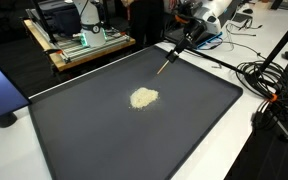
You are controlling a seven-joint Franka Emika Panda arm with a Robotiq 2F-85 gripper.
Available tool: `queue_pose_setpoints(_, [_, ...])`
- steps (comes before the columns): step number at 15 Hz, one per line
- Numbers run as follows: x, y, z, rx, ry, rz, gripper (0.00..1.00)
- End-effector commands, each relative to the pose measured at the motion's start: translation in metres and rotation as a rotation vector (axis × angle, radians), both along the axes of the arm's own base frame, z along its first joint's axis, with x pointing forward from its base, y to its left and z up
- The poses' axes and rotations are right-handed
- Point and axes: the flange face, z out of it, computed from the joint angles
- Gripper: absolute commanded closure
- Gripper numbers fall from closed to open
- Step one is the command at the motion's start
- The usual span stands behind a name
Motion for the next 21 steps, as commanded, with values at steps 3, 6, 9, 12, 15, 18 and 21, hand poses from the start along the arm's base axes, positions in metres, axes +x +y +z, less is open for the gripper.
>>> queue_pose_setpoints(3, [0.009,0.024,-0.029,-0.181,-0.071,-0.07,0.97])
queue_pose_setpoints(6, [0.02,0.021,-0.047,-0.19,-0.066,-0.061,0.97])
queue_pose_setpoints(9, [0.035,0.014,-0.063,-0.174,-0.068,-0.063,0.97])
queue_pose_setpoints(12, [0.046,0.007,-0.076,-0.176,-0.064,-0.078,0.97])
queue_pose_setpoints(15, [0.055,0.005,-0.085,-0.182,-0.07,-0.079,0.97])
queue_pose_setpoints(18, [0.06,0.006,-0.093,-0.191,-0.063,-0.07,0.97])
queue_pose_setpoints(21, [0.063,0.006,-0.097,-0.2,-0.048,-0.065,0.97])
